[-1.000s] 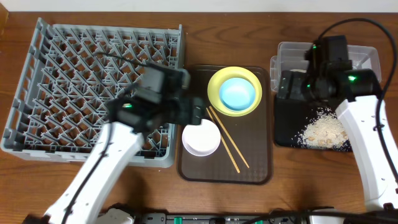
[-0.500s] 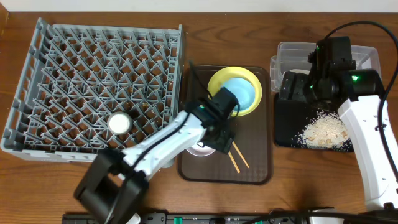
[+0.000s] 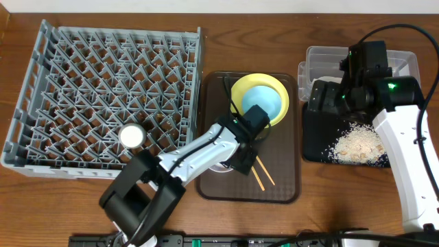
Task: Sort waste into correct bins and load items into the dishwasher
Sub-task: 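Reach the left gripper to the pink-white bowl on the tray, then lift the pink-white bowl with the left gripper and place it in the rack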
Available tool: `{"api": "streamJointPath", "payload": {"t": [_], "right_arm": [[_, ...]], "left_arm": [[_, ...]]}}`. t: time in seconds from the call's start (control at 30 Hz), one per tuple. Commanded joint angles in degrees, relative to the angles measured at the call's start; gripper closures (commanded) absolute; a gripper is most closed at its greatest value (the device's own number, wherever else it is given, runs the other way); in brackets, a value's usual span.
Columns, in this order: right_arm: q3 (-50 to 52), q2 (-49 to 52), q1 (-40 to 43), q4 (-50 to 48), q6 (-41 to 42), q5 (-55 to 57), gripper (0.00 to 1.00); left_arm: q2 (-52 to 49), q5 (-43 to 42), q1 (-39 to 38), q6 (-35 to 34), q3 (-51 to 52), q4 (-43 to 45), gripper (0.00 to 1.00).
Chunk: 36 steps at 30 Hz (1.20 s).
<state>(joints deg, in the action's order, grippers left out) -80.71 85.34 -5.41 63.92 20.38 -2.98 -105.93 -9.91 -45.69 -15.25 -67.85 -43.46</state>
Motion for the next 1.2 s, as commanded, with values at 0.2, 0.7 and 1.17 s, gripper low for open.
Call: {"api": "streamJointPath", "payload": {"t": [0.2,0.7,1.17], "right_arm": [[-0.2,-0.9,0.3,0.2,0.5,-0.1,0.01],[-0.2,-0.9,0.3,0.3,0.6,-0.1,0.01],[-0.2,-0.9,0.4,0.7,0.1,-0.1,0.01]], "left_arm": [[-1.5,0.8,-1.9,-0.2,-0.9,-0.1,0.71],[4.8,1.7,-1.7,-0.1,-1.2,-0.2,0.92],[27.4,-1.9,14.9,4.9,-9.7,-0.7,0.93]]}}
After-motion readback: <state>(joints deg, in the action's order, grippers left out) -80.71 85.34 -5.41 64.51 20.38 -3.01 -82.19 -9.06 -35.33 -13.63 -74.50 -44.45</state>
